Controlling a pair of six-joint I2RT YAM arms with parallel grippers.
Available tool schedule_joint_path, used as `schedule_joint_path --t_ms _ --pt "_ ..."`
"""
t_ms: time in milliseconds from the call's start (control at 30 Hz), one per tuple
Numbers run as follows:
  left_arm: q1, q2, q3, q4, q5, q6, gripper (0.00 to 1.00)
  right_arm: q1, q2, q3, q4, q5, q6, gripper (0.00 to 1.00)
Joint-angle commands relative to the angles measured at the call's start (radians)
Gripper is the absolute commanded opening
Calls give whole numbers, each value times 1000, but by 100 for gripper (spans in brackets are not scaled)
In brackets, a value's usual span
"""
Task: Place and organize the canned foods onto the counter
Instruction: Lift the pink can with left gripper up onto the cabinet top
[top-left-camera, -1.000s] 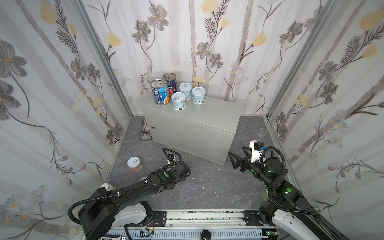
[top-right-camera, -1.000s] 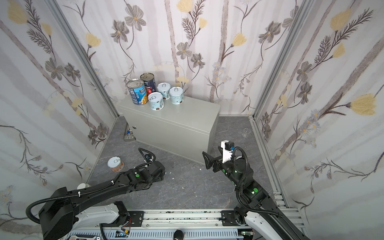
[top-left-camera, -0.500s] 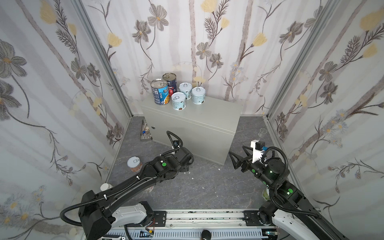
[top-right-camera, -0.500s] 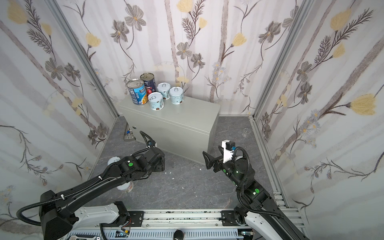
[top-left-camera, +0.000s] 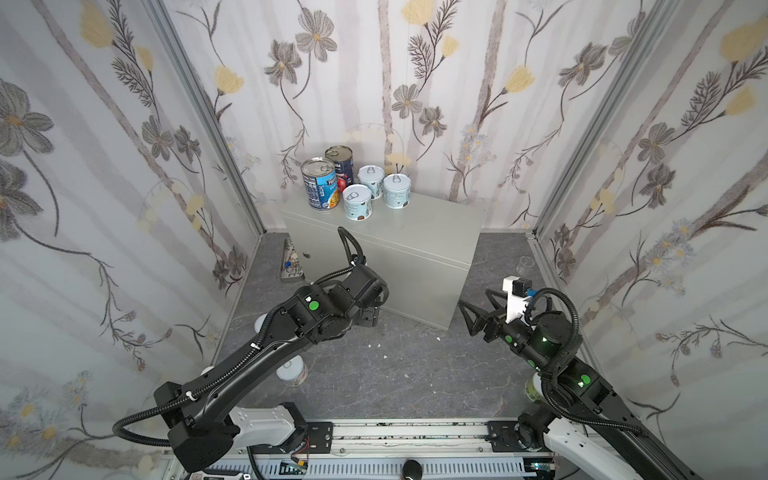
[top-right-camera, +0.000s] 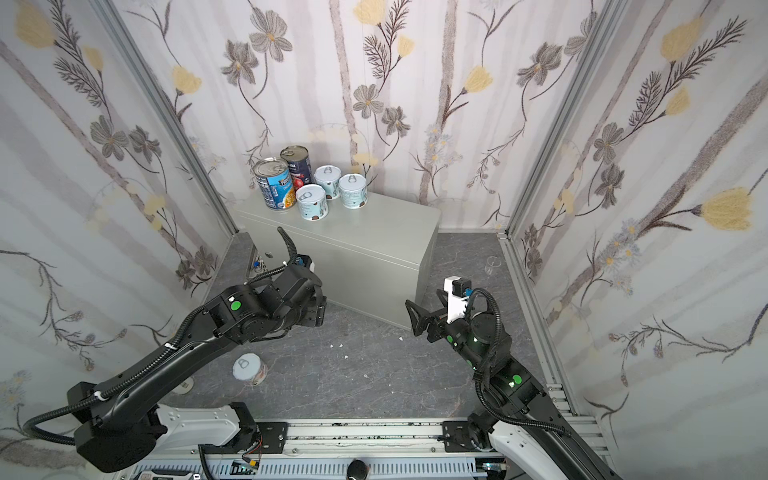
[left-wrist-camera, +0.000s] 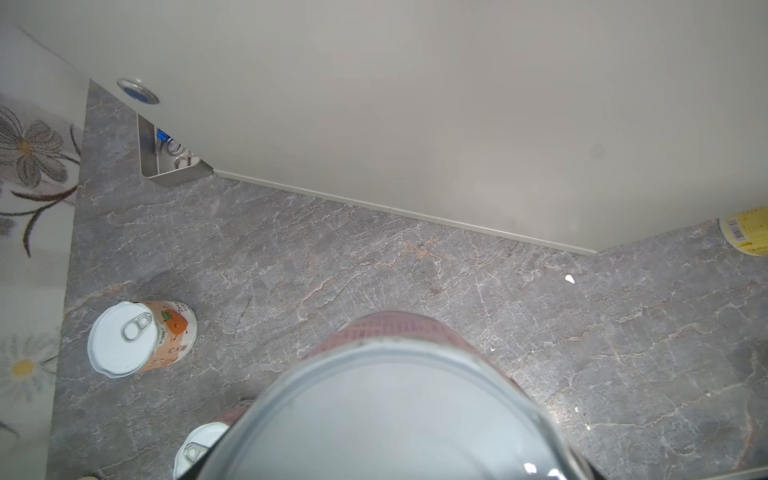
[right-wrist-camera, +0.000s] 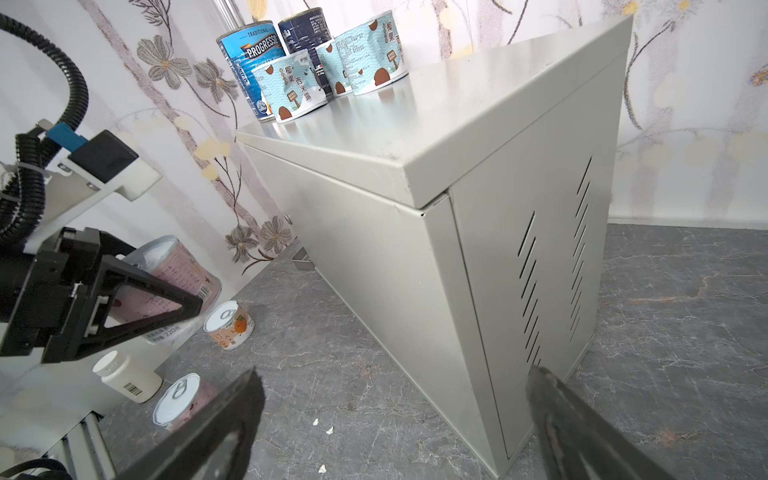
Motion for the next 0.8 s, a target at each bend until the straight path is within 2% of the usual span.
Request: schedule_joint_path --t_ms 0,467,767 --pt "3 39 103 -42 -12 54 58 2 -7 16 -18 -7 14 99" --pt "10 308 708 -164 -44 153 56 5 6 75 -112 -79 9 99" --pt "16 445 848 -154 -67 157 55 3 17 160 -200 -112 -15 100"
